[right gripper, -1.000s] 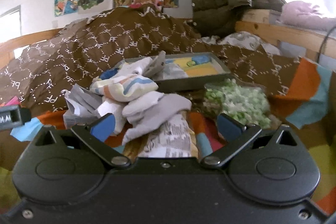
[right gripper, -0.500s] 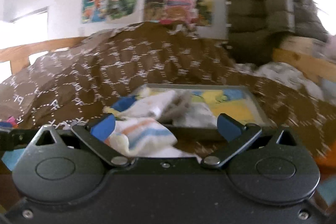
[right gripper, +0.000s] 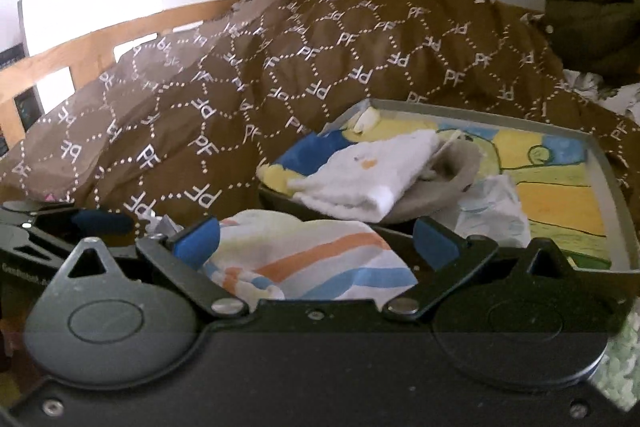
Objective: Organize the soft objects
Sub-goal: 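Grasp the grey sock with the left gripper while the right gripper grasps the striped cloth, then carry the grey sock and striped cloth in both grippers over the tray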
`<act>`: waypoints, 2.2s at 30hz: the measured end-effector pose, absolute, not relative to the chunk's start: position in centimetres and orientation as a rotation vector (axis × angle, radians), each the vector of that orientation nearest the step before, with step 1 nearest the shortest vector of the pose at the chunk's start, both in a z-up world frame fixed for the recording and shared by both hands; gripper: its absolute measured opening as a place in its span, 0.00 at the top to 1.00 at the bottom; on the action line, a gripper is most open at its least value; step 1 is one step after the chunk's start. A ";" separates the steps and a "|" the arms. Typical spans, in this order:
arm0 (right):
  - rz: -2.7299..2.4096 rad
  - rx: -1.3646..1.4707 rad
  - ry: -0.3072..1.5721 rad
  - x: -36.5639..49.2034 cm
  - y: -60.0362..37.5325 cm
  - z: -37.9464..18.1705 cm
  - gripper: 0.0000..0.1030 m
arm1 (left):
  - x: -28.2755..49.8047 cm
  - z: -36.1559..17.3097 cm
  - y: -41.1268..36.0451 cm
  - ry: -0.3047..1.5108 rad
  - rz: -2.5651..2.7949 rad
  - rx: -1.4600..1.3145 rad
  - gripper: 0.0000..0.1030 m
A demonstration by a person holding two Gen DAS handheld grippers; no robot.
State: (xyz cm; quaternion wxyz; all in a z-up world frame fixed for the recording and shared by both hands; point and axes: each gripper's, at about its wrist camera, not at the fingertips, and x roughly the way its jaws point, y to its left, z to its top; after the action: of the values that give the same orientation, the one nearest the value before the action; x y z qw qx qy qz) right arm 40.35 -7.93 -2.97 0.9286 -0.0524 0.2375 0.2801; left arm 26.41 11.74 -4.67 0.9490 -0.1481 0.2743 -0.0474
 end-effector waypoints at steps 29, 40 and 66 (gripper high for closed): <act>0.569 -0.162 0.424 37.5 -6.6 -1.9 1.00 | 26.4 -2.1 11.4 0.508 -0.121 -0.316 1.00; 0.581 -0.187 0.256 35.1 -7.1 3.8 1.00 | 26.1 0.2 13.8 0.447 -0.112 -0.389 1.00; 0.291 -0.203 0.235 48.8 -10.8 10.0 1.00 | 42.2 2.3 6.4 0.358 -0.224 -0.269 1.00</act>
State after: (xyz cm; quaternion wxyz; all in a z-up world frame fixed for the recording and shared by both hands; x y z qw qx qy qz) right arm 48.76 -10.84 10.04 0.9774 -0.1008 0.1166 0.1445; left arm 42.17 6.41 2.32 0.9688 -0.1332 0.1770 -0.1110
